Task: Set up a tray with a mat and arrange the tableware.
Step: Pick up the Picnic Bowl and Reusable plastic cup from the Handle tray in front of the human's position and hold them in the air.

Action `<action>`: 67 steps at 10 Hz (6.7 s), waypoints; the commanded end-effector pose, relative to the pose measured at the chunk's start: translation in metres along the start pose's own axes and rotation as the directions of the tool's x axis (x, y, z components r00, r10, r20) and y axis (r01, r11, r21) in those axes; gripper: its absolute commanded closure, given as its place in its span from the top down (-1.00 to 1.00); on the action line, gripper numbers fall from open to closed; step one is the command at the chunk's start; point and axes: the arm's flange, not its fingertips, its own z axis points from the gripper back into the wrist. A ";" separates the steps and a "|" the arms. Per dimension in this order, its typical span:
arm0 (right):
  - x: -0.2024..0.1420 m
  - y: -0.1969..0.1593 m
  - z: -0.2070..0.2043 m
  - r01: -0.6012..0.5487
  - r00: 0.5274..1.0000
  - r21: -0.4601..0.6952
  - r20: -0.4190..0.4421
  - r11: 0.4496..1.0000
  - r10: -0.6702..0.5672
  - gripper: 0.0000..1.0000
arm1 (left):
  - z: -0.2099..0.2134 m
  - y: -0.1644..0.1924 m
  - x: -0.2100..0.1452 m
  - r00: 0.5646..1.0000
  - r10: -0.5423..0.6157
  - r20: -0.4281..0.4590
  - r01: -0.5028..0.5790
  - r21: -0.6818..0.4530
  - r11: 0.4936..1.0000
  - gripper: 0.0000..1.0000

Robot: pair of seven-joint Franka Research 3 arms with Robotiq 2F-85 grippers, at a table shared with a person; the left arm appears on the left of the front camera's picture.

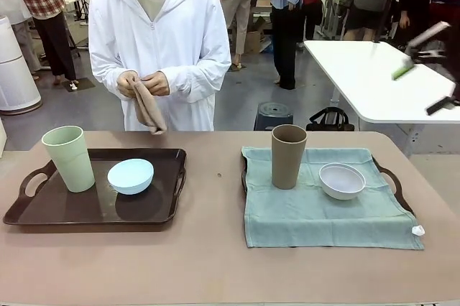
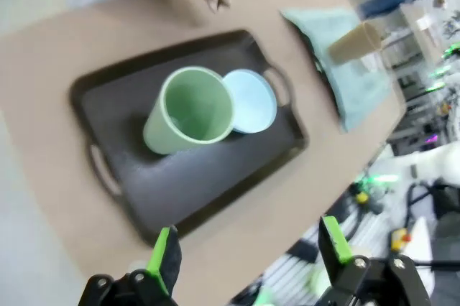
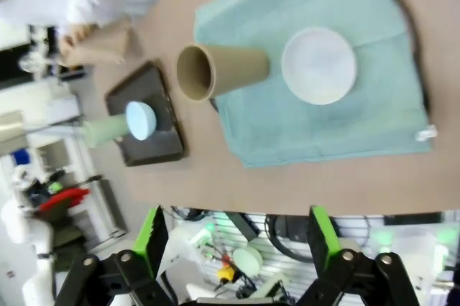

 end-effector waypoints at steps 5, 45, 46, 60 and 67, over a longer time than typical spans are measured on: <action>-0.017 0.171 -0.105 0.135 0.991 -0.228 0.051 0.964 -0.127 1.00 | -0.022 -0.045 0.021 0.933 -0.358 -0.043 0.356 0.261 0.897 1.00; -0.066 0.340 -0.491 -0.177 0.978 -0.506 -0.186 0.844 0.094 1.00 | -0.130 0.148 0.057 0.392 -0.912 0.119 0.907 -0.214 0.362 1.00; -0.069 0.340 -0.494 -0.212 0.969 -0.493 -0.215 0.844 0.119 1.00 | -0.136 0.144 0.054 0.390 -0.913 0.124 0.907 -0.223 0.357 1.00; -0.078 0.336 -0.515 -0.365 0.921 -0.381 -0.277 0.849 0.272 1.00 | -0.197 0.164 0.062 0.499 -0.845 0.192 0.845 -0.322 0.426 1.00; -0.077 0.343 -0.544 -0.423 0.894 -0.347 -0.314 0.837 0.321 1.00 | -0.226 0.168 0.051 0.498 -0.812 0.306 0.860 -0.292 0.418 1.00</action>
